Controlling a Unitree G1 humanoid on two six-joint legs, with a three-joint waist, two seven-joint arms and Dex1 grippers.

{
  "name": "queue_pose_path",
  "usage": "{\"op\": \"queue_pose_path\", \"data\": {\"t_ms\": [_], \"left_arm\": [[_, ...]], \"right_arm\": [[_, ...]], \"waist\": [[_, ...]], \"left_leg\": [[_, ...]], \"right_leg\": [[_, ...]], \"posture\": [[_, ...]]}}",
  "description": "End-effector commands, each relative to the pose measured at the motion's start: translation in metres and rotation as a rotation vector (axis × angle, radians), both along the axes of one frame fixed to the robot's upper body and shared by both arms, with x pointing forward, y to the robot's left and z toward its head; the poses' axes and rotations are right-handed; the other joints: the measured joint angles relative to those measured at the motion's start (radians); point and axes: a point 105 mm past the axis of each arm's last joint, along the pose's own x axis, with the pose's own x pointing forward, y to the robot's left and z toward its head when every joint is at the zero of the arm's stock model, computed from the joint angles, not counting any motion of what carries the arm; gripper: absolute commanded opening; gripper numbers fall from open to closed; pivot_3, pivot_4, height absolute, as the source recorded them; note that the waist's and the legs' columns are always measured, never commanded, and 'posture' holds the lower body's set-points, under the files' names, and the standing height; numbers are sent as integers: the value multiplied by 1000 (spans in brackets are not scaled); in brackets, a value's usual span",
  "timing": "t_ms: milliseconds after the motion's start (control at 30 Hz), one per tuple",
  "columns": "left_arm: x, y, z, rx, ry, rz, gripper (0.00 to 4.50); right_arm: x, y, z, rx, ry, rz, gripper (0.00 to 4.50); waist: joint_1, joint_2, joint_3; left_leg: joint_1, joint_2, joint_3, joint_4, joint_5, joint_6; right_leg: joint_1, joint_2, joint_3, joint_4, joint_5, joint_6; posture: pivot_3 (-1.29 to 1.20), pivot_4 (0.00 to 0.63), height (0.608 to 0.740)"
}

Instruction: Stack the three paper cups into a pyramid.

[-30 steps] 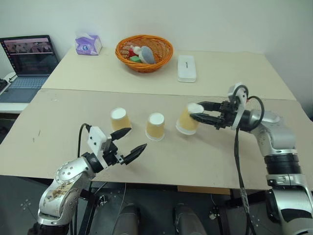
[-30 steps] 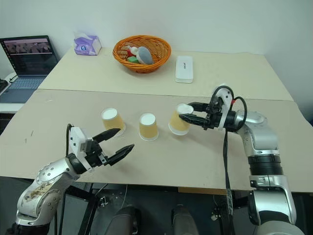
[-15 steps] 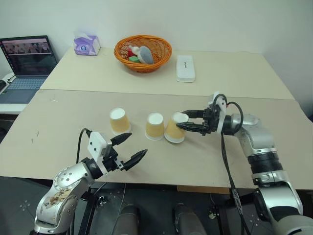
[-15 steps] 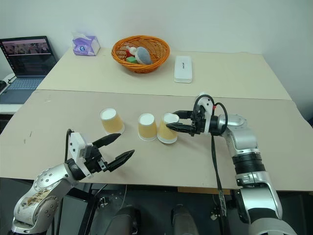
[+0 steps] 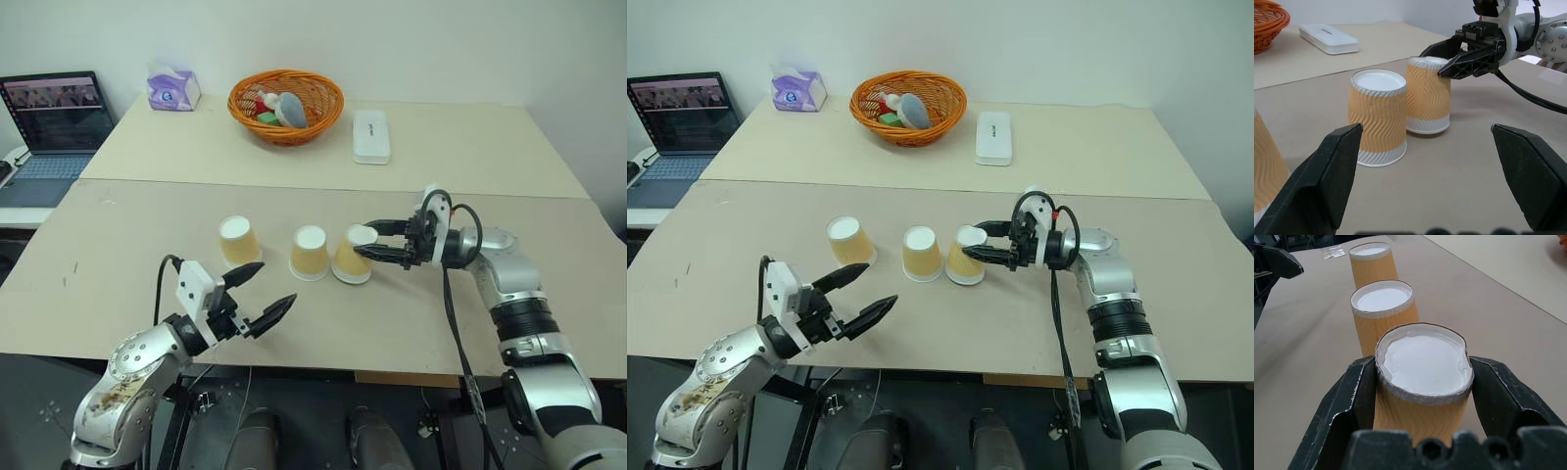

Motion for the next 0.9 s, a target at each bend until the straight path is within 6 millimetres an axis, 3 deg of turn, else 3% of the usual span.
{"op": "queue_pose_path", "data": {"t_ms": [33, 367, 433, 467, 533, 733, 900], "left_arm": [[-3, -5, 9, -14, -30, -18, 4500], [-1, -1, 7, -28, -11, 7, 4500], [-1, -1, 7, -28, -11, 8, 4500], [-1, -1, 7, -28, -11, 9, 4500], [0, -1, 7, -31, -12, 13, 4500], [2, -2, 6, -35, -10, 12, 4500], [5, -3, 7, -46, -9, 3, 4500]], "right_arm": [[3, -1, 17, 17, -72, -2, 2637], [2, 4, 15, 36, -63, 11, 2637], [3, 4, 16, 51, -76, 6, 3651], [2, 5, 16, 58, -66, 10, 3790], [4, 4, 13, 38, -63, -10, 4486], [-2, -9, 24, 39, 5, 6, 4486], [-22, -25, 41, 67, 98, 65, 4486]], "waist": [[-1, 0, 0], [-1, 0, 0], [-1, 0, 0], [-1, 0, 0], [-1, 0, 0], [2, 0, 0], [4, 0, 0]], "left_leg": [[0, 0, 0, 0, 0, 0], [0, 0, 0, 0, 0, 0], [0, 0, 0, 0, 0, 0], [0, 0, 0, 0, 0, 0], [0, 0, 0, 0, 0, 0], [0, 0, 0, 0, 0, 0], [0, 0, 0, 0, 0, 0]], "right_leg": [[0, 0, 0, 0, 0, 0], [0, 0, 0, 0, 0, 0], [0, 0, 0, 0, 0, 0], [0, 0, 0, 0, 0, 0], [0, 0, 0, 0, 0, 0], [0, 0, 0, 0, 0, 0], [0, 0, 0, 0, 0, 0]], "posture": [[0, 150, 675], [0, 150, 675], [0, 150, 675], [0, 150, 675], [0, 150, 675], [0, 150, 675], [0, 150, 675]]}}
